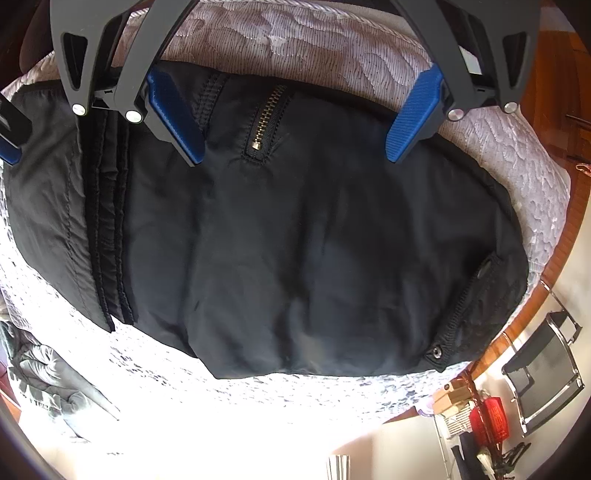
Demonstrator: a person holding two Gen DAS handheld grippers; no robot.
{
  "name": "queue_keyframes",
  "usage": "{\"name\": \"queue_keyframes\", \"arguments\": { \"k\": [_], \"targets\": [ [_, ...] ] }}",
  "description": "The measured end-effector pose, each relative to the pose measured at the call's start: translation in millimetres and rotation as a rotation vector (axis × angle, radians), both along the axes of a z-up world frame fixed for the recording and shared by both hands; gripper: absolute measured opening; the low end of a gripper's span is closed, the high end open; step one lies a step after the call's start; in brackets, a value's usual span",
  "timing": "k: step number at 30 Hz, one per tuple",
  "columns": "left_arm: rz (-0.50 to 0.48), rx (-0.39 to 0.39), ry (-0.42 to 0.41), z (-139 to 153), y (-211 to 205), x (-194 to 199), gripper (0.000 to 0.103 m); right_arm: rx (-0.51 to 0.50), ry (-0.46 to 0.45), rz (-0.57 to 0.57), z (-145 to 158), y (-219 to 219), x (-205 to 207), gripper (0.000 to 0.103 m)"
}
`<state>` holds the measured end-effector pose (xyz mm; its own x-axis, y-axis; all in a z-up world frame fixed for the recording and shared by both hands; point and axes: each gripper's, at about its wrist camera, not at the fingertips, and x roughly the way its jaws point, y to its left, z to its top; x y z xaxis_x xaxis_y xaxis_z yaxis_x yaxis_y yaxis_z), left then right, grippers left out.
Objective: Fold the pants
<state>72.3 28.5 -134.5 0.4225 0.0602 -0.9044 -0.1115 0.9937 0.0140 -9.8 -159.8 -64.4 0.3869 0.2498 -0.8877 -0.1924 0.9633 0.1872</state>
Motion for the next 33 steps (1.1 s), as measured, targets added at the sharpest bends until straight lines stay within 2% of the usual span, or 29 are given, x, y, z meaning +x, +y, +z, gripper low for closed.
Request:
{"name": "queue_keyframes", "arguments": {
  "k": [2,3,5,7,9,12,14,17,20,24,27,31,33],
  "targets": [
    [-0.008,0.006,-0.002,1,-4,-3,0.099,-0.006,0.027,0.007,-13,3,2,0.052],
    [-0.011,0.009,-0.003,1,-6,-4,0.099,-0.021,0.038,0.011,-22,6,2,0.056],
    [-0.018,0.015,-0.002,1,-9,-4,0.099,-0.079,0.023,0.028,-36,13,1,0.062],
    [-0.023,0.016,-0.001,2,-10,-4,0.099,-0.123,0.006,0.037,-40,20,-2,0.062],
    [-0.026,0.022,-0.005,3,-10,-6,0.099,-0.099,0.009,0.027,-34,18,-2,0.061],
    [-0.016,0.018,-0.009,5,-6,-6,0.099,-0.007,0.016,0.000,-28,10,0,0.059],
    [-0.008,0.005,-0.005,4,-3,-5,0.099,-0.020,0.038,0.007,-34,9,1,0.061],
    [-0.006,-0.009,0.015,-2,1,-3,0.099,-0.046,0.023,0.024,-41,13,1,0.062],
    [0.001,-0.024,0.004,2,5,-5,0.099,0.011,0.038,0.004,-39,6,6,0.063],
    [0.029,-0.080,-0.017,13,24,-8,0.099,0.059,0.048,-0.006,-36,-3,7,0.063],
    [0.096,-0.166,-0.008,16,51,-6,0.099,0.061,0.046,-0.006,-35,-4,3,0.063],
    [0.156,-0.230,-0.006,25,85,2,0.089,0.041,0.039,0.012,-36,1,3,0.066],
    [0.174,-0.318,0.013,28,106,7,0.089,0.039,0.042,0.013,-35,1,4,0.067]
  ]
}}
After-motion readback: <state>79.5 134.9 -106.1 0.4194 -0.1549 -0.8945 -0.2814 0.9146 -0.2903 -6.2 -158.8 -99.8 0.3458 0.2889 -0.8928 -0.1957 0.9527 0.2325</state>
